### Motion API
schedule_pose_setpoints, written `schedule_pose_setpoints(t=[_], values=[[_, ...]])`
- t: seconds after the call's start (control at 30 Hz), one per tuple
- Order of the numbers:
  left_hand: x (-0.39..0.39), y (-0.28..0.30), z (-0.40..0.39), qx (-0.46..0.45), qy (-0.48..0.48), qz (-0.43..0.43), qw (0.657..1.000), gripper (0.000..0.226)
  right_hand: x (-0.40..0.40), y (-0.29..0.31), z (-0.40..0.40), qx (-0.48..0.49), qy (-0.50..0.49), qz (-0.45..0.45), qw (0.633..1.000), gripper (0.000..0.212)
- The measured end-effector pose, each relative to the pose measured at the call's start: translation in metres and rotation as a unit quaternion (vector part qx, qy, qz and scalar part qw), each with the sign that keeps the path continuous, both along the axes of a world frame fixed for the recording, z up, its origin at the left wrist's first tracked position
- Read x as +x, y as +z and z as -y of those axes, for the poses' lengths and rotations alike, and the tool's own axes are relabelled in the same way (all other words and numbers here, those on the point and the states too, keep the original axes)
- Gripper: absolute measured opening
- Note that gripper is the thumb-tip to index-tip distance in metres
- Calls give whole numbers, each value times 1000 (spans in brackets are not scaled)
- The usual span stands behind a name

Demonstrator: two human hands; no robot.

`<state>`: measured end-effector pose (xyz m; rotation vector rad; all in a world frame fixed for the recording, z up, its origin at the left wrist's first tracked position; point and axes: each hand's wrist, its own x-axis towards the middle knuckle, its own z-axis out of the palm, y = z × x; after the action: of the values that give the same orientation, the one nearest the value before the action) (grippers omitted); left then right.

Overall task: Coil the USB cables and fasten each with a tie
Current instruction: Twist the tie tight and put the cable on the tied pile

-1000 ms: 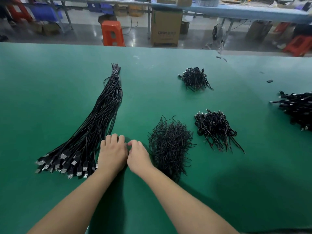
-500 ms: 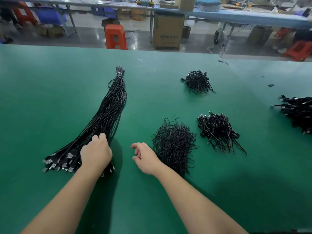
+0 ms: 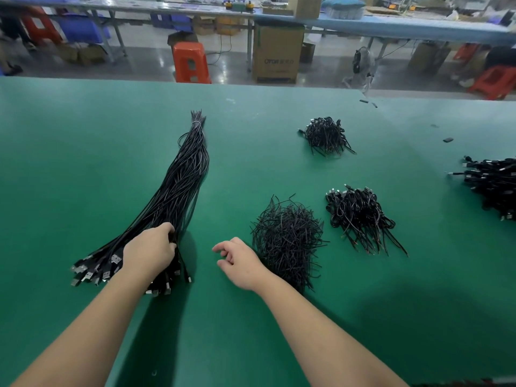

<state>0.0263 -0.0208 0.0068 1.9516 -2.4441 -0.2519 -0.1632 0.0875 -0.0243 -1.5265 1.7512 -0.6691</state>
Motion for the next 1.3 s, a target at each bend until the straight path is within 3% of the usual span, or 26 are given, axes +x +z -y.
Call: schedule_pose_setpoints(t=[0.17, 0.27, 0.33, 0.4, 0.47, 0.53, 0.6, 0.83, 1.07, 1.17, 1.3], values=[[2, 6, 5, 64, 13, -184, 981, 10, -1, 0, 1, -1, 4, -2, 1000, 31], [-2, 8, 2, 191, 49, -400, 895, 16, 0, -1, 1, -5, 2, -5, 1000, 33], [-6, 10, -3, 242, 50, -470, 847, 22, 1, -2, 1, -9, -3, 0, 1000, 34], [-13, 11, -8, 241, 22, -492, 836, 24, 1, -2, 1, -13, -3, 6, 1000, 36], [-20, 11, -12, 179, -17, -448, 876, 16, 1, -2, 1, -9, -1, 17, 1000, 42], [-27, 11, -16, 74, -77, -331, 938, 7, 2, -3, 1, -8, -7, 22, 1000, 40], [-34, 7, -21, 13, -132, -249, 959, 10, 3, -4, 2, -9, -9, 7, 1000, 32], [-31, -5, -10, -109, -230, -91, 963, 27, 3, 1, -2, 16, -26, 50, 998, 35], [-17, -22, 32, -28, -240, 45, 969, 35, 5, 12, -10, 43, -55, 120, 990, 26], [-25, -25, 34, -41, -252, 31, 966, 25, 6, 14, -10, 44, -60, 127, 989, 24], [-29, -16, 22, -32, -185, -67, 980, 20, 2, 10, -6, 42, -76, 138, 987, 31]])
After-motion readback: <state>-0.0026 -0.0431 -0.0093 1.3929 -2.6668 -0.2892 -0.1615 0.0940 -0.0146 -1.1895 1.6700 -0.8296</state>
